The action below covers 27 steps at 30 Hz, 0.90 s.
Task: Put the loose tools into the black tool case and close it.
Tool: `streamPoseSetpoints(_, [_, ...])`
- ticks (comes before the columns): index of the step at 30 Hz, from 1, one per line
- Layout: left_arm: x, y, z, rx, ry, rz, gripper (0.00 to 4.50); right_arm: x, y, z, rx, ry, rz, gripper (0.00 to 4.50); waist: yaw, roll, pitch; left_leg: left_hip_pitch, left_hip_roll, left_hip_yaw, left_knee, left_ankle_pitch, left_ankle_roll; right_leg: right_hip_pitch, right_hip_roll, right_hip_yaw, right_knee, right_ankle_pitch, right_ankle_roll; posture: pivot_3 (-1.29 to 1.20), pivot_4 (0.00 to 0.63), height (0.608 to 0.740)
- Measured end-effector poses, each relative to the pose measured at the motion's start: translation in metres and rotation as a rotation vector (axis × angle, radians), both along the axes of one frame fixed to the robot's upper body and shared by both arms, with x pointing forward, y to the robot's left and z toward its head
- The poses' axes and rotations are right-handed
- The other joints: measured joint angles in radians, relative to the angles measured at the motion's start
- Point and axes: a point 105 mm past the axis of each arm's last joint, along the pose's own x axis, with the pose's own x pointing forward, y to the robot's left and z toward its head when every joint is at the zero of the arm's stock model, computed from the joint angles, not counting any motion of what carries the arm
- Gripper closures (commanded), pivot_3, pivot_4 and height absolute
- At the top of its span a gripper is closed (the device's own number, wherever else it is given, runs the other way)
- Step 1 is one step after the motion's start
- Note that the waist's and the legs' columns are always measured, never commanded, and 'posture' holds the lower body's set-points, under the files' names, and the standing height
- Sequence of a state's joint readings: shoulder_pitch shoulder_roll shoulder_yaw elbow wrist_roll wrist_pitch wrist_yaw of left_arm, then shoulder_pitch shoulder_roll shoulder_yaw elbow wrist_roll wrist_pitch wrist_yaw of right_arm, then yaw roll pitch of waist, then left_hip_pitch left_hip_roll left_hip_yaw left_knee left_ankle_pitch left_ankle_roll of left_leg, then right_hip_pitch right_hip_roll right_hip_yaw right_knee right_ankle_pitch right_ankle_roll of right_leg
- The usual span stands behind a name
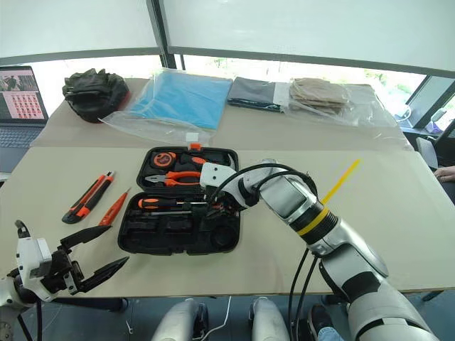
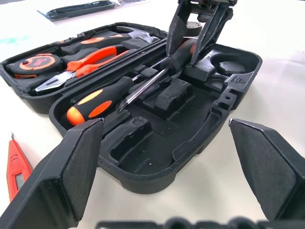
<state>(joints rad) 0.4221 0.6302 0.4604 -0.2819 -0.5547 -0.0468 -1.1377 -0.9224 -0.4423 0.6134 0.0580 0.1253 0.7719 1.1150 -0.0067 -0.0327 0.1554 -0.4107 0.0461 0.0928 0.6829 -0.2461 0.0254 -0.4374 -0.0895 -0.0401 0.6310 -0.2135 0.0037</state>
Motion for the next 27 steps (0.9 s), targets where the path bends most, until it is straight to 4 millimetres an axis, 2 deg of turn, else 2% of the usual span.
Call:
streamPoseSetpoints(8, [-0.001,0.001,-0.002,0.001,0.002,0.002,0.00,-0.011,-0.006,0.018,0.065,0.058,0.058,0.97,-0.006,0.000,0.000,0.000,0.001,0.000,-0.001,0.000,0.000,-0.001,0.000,0.000,0.000,0.000,0.000,0.00,0.150,0.740])
streamPoseSetpoints(9, [-0.001,0.001,-0.002,0.000,0.002,0.004,0.00,-0.010,-0.005,0.025,0.111,0.048,0.065,1.47,-0.006,0.000,0.000,0.000,0.001,0.000,-0.001,0.000,0.000,-0.001,0.000,0.000,0.000,0.000,0.000,0.00,0.150,0.740])
streamPoseSetpoints(10, [-0.001,0.001,-0.003,-0.001,0.002,0.005,0.00,-0.010,-0.004,0.031,0.141,0.034,0.071,1.58,-0.006,0.000,0.000,0.000,0.001,0.000,-0.001,0.000,0.000,-0.001,0.000,0.000,0.000,0.000,0.000,0.00,0.150,0.740])
streamPoseSetpoints(13, [0.000,0.001,-0.002,-0.006,-0.002,0.014,0.00,-0.008,0.002,0.041,0.277,-0.026,0.091,2.71,-0.006,0.000,0.000,0.000,0.001,0.000,-0.001,0.000,0.000,0.000,0.001,0.000,0.000,0.000,0.000,0.00,0.150,0.740])
streamPoseSetpoints(14, [0.000,0.001,-0.002,-0.007,-0.004,0.016,0.00,-0.008,0.004,0.037,0.298,-0.030,0.085,2.93,-0.006,0.000,0.000,0.000,0.001,0.000,-0.001,0.000,0.000,0.000,0.001,0.000,0.000,0.000,0.000,0.00,0.150,0.740])
streamPoseSetpoints(18, [0.003,0.001,0.001,-0.010,-0.020,0.019,0.00,-0.005,0.010,0.014,0.332,-0.016,0.051,4.44,-0.006,0.000,0.000,0.000,0.000,0.001,-0.001,0.000,0.000,-0.001,0.000,0.001,0.000,0.000,0.000,0.00,0.150,0.740])
streamPoseSetpoints(23, [0.006,0.000,0.002,-0.013,-0.029,0.014,0.00,0.002,0.020,0.005,0.358,-0.053,0.029,4.47,-0.008,0.000,0.000,0.000,0.001,0.001,-0.001,0.000,0.000,-0.001,0.001,0.001,0.000,0.000,-0.001,0.00,0.150,0.740])
streamPoseSetpoints(27, [0.006,0.000,0.002,-0.014,-0.025,0.016,0.00,0.013,0.013,-0.012,0.327,-0.062,-0.024,4.47,-0.008,0.000,0.000,0.000,0.001,0.001,-0.001,0.000,0.000,-0.001,0.001,0.001,0.000,0.000,0.000,0.00,0.150,0.740])
